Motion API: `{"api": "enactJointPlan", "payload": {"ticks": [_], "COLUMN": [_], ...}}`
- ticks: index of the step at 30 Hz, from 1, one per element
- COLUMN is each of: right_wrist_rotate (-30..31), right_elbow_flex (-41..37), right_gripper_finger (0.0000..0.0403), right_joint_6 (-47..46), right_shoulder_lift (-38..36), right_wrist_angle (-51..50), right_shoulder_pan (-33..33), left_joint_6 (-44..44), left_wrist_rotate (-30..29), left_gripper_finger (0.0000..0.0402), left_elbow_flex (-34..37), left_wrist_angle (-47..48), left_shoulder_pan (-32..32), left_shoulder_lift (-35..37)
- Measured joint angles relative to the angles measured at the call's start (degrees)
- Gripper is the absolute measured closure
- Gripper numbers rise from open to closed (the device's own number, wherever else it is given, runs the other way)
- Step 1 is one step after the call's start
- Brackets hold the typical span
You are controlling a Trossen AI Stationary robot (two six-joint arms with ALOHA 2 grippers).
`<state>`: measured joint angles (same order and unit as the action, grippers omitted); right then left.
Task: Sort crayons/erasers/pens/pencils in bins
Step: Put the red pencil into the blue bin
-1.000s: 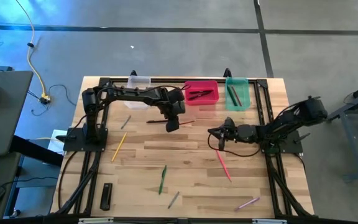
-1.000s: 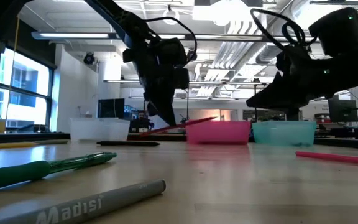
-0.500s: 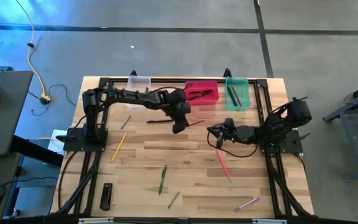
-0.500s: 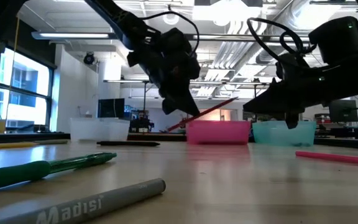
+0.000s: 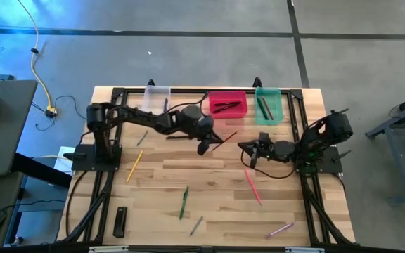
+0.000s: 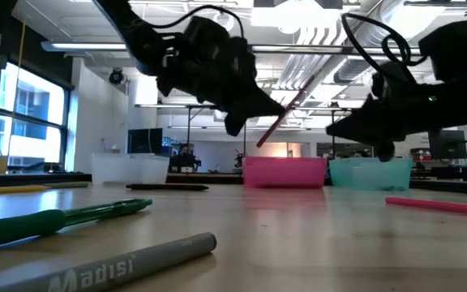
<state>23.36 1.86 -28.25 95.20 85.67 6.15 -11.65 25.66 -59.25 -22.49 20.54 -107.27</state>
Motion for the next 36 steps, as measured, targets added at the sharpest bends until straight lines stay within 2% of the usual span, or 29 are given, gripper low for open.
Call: {"api": "enactJointPlan", "payload": {"ticks": [7,12,20,27,31,33,36], "right_wrist_rotate": [-4.9,-5.1,-8.4,-6.8,-7.4,-9.6,-11.5], "right_elbow_flex": [5.7,7.2,13.8,22.4,26.7,28.6,30.1], "right_gripper_finger": [0.0400,0.0361,0.0270,0.0237,0.0257,0.0294,0.0374], "right_joint_6": [6.4,8.4,13.6,14.8,14.8,15.2,15.3], "right_shoulder_lift": [0.0,-0.4,-3.9,-4.0,-4.0,-4.0,-4.0], "right_wrist_angle": [1.1,4.4,3.0,-7.3,-14.7,-19.1,-23.9], "right_shoulder_pan": [0.0,-0.1,-0.1,-2.2,-2.8,-2.8,-2.7], "left_joint_6": [-5.7,-6.7,-6.8,-6.2,-6.2,-6.2,-6.2], "left_wrist_rotate": [-1.2,-2.5,-4.2,-4.2,-4.2,-4.2,-4.2], "left_gripper_finger": [0.0401,0.0401,0.0401,0.0401,0.0401,0.0401,0.0401], "left_elbow_flex": [9.2,14.0,16.5,16.5,16.5,16.5,16.5], "left_wrist_angle": [-19.5,-28.3,-30.9,-31.0,-31.0,-31.1,-30.0], "left_shoulder_pan": [-2.2,-3.2,-4.5,-5.6,-5.7,-5.7,-5.7], "left_shoulder_lift": [3.2,6.0,7.9,7.9,7.9,7.9,7.8]}}
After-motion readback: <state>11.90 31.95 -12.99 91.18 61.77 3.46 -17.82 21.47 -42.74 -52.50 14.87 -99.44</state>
